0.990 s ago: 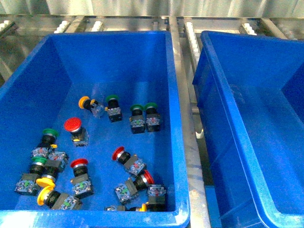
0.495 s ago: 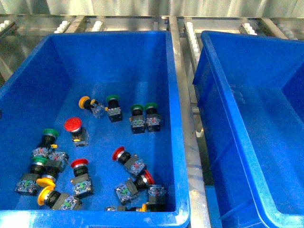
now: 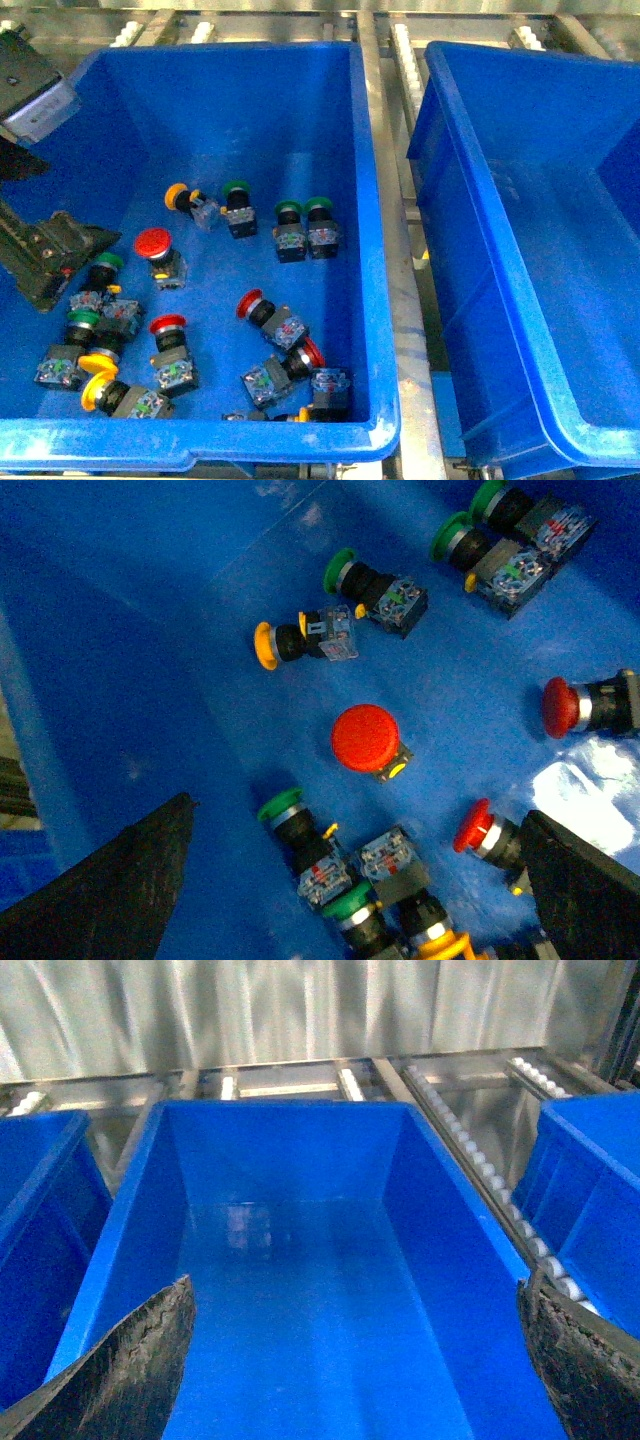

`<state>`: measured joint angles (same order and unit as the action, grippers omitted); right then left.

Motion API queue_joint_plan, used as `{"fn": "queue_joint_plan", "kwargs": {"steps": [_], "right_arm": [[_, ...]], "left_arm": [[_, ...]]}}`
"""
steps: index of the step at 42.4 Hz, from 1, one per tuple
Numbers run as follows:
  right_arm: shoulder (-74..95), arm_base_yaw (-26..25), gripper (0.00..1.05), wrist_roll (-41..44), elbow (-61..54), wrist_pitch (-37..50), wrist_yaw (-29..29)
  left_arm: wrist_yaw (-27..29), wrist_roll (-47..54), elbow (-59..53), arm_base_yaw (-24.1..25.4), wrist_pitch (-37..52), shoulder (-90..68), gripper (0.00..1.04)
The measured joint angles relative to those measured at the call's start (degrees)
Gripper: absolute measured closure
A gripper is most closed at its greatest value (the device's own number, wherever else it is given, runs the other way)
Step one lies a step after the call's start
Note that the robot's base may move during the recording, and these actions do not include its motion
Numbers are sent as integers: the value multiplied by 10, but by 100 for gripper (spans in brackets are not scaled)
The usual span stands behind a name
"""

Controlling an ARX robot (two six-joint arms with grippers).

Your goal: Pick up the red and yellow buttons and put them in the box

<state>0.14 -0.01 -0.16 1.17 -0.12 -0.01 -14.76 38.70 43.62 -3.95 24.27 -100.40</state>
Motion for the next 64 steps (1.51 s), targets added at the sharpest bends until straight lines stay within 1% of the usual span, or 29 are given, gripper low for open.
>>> {"fn": "queue_joint_plan", "kwargs": {"steps": [2,5,15,27,33,52,59,62,64], "right_arm": [[0,0,7,0,0,0,0],[0,0,7,0,0,0,0],[0,0,7,0,0,0,0],[0,0,7,0,0,0,0],[0,0,7,0,0,0,0],[0,0,7,0,0,0,0],[0,0,7,0,0,0,0],[0,0,7,0,0,0,0],[0,0,7,0,0,0,0]], "left_arm": [[1,-2,29,0,-19,-33,8],[11,-2,60,0,-19,-70,8],[13,-2,141,1,-35,-161,8],[6,11,213,-5,-73,-239,8],[-5,34,260,-9,-103,-278,8],[-27,62,308,-15,-143,-300,9],[-31,65,316,-15,-150,-304,32],[-31,65,320,-15,-153,-306,46],[-32,66,321,-15,-155,-307,54]]}}
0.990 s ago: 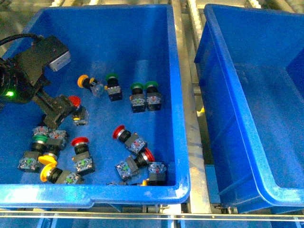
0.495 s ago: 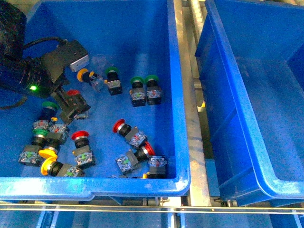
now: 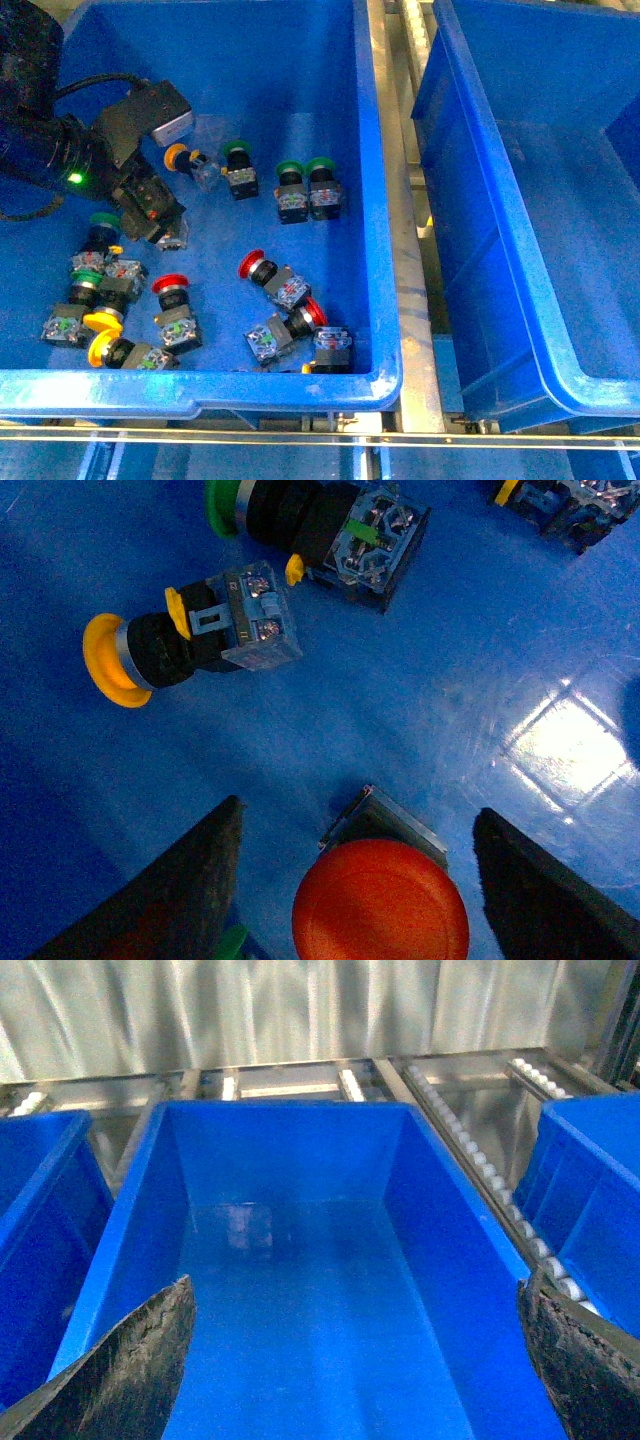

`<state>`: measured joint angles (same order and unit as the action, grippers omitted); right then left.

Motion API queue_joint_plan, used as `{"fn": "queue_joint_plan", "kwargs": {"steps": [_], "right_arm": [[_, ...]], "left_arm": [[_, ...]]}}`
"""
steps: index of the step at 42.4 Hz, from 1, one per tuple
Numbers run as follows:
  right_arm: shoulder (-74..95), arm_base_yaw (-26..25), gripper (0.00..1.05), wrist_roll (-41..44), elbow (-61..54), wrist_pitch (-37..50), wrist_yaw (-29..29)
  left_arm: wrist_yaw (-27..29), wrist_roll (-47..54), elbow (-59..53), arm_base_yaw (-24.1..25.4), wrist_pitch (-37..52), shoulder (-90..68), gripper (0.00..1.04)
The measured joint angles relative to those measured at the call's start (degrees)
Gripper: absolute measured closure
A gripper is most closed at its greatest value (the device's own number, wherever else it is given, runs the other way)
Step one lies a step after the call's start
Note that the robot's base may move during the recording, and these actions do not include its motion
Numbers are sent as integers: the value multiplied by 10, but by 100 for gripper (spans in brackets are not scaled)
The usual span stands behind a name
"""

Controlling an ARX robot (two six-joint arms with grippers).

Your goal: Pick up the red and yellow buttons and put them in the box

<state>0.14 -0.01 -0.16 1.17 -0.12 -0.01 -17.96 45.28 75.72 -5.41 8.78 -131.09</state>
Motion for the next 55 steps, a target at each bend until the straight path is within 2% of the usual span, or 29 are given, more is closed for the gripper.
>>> {"fn": "queue_joint_plan", "kwargs": {"steps": [5,20,30,43,55], "right_arm": [[0,0,7,0,0,0,0],[0,0,7,0,0,0,0],[0,0,7,0,0,0,0],[0,0,7,0,0,0,0],[0,0,7,0,0,0,0]], "left_arm": [[0,1,2,2,-2,-2,69],[-9,-18,-1,7,-6,3,71],[-89,-128,-59,19,-17,66,71],[-158,-250,-173,47,10,171,71],[-268,-426,-242,82,43,261,71]]}}
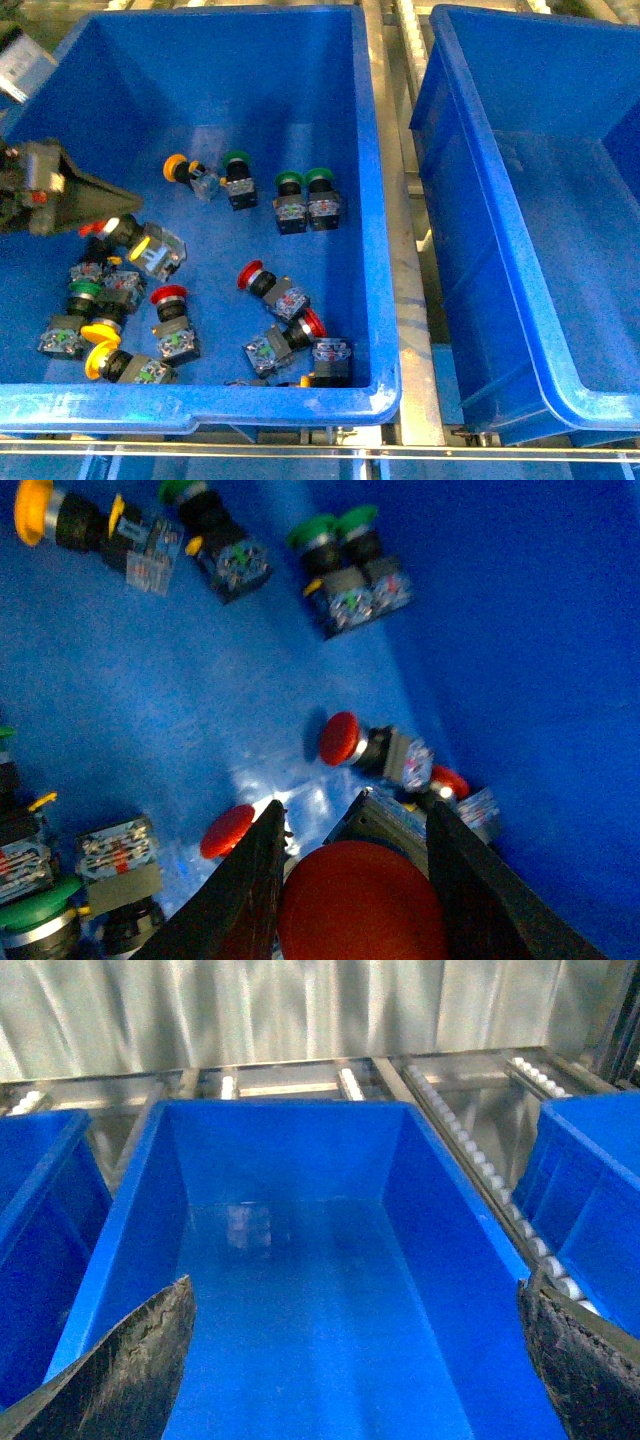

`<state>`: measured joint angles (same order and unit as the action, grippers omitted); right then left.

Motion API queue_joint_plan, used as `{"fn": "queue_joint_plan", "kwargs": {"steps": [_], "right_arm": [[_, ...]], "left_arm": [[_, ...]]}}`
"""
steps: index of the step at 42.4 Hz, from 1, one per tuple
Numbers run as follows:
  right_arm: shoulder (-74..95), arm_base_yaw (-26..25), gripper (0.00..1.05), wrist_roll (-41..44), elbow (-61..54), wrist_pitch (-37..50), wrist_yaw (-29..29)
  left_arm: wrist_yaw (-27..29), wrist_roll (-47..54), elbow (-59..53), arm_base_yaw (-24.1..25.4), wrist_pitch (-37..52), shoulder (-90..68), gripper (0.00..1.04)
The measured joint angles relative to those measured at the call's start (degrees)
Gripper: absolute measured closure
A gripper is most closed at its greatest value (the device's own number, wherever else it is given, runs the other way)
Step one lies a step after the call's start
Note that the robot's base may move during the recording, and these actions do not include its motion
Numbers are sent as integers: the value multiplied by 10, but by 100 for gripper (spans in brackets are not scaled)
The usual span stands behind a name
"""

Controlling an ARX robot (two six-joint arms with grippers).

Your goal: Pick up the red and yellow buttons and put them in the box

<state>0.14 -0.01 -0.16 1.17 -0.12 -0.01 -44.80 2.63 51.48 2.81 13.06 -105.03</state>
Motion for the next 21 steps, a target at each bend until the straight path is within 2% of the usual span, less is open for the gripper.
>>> {"fn": "queue_joint_plan", "kwargs": {"steps": [8,13,18,21], "right_arm": [[0,0,7,0,0,0,0],[0,0,7,0,0,0,0],[0,0,7,0,0,0,0],[0,0,7,0,0,0,0]], "left_arm": [[-49,-117,-32,2,9,46,71],[-60,-185,-56,-19,37,62,71],[-58,-314,-88,-86,129,93,71],[-33,-390,-89,-137,169,109,71]]}}
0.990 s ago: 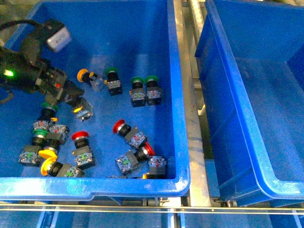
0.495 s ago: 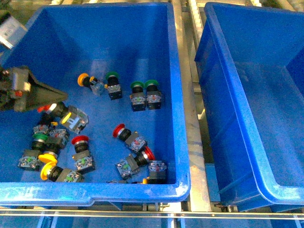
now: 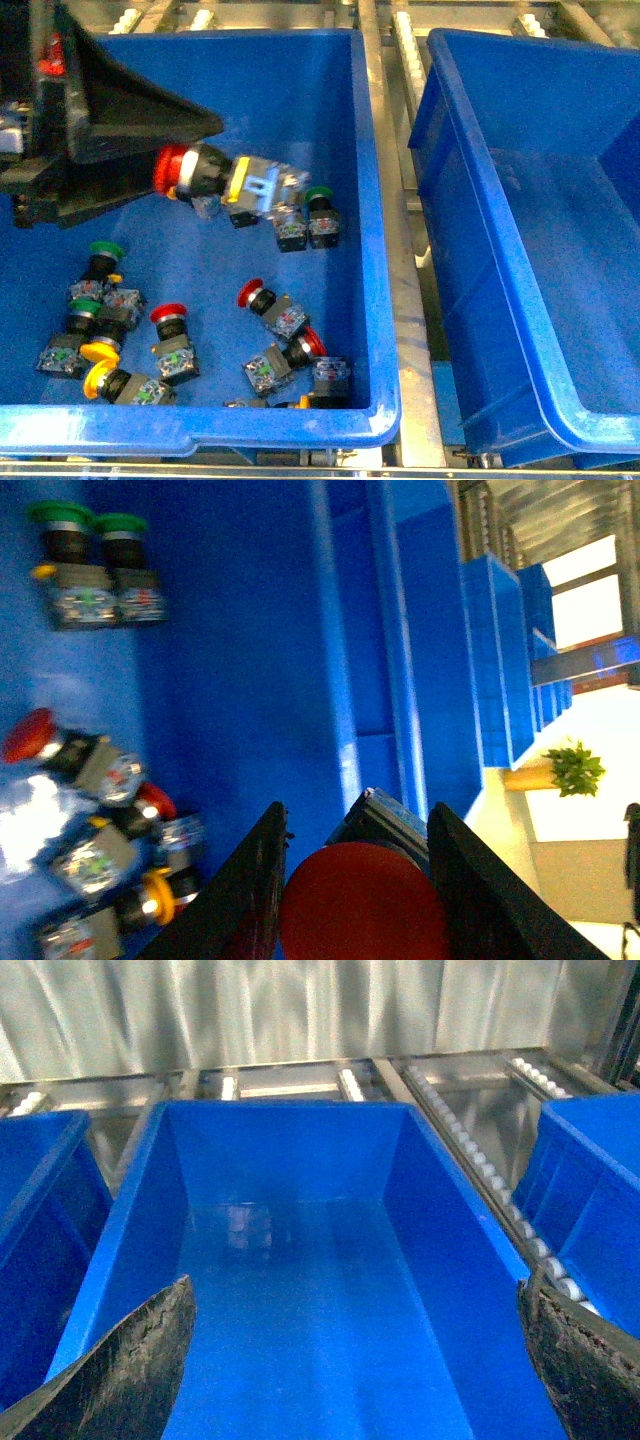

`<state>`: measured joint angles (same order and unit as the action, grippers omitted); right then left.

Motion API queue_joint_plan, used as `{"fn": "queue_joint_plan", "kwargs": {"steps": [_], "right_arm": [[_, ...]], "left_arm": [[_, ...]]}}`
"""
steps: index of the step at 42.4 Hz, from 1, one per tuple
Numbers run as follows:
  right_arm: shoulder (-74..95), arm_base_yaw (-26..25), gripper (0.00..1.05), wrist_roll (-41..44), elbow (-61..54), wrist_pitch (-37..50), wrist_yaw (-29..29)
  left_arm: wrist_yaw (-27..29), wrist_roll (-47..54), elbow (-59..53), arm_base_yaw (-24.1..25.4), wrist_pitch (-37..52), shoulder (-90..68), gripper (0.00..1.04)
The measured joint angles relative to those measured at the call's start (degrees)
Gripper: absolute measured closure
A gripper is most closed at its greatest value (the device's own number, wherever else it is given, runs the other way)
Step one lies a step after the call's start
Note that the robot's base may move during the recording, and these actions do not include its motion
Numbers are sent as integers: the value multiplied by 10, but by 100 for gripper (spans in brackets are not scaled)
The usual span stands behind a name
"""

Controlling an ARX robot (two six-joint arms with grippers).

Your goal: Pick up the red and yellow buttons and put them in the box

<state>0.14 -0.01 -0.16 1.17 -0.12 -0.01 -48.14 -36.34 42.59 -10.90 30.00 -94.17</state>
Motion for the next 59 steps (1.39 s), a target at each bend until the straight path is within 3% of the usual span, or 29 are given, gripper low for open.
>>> {"fn": "queue_joint_plan", "kwargs": {"steps": [10,30,37,46,59], "right_arm": [[0,0,7,0,0,0,0],[0,0,7,0,0,0,0],[0,0,7,0,0,0,0],[0,0,7,0,0,0,0],[0,0,7,0,0,0,0]], "left_arm": [[66,-155,25,-116,59,14,71],[153,-125,48,-199,-10,-11,71],[192,-123,59,-254,-23,-11,71],[245,-132,90,-276,-30,-11,71],[259,-153,110,-290,-24,-19,71]]}}
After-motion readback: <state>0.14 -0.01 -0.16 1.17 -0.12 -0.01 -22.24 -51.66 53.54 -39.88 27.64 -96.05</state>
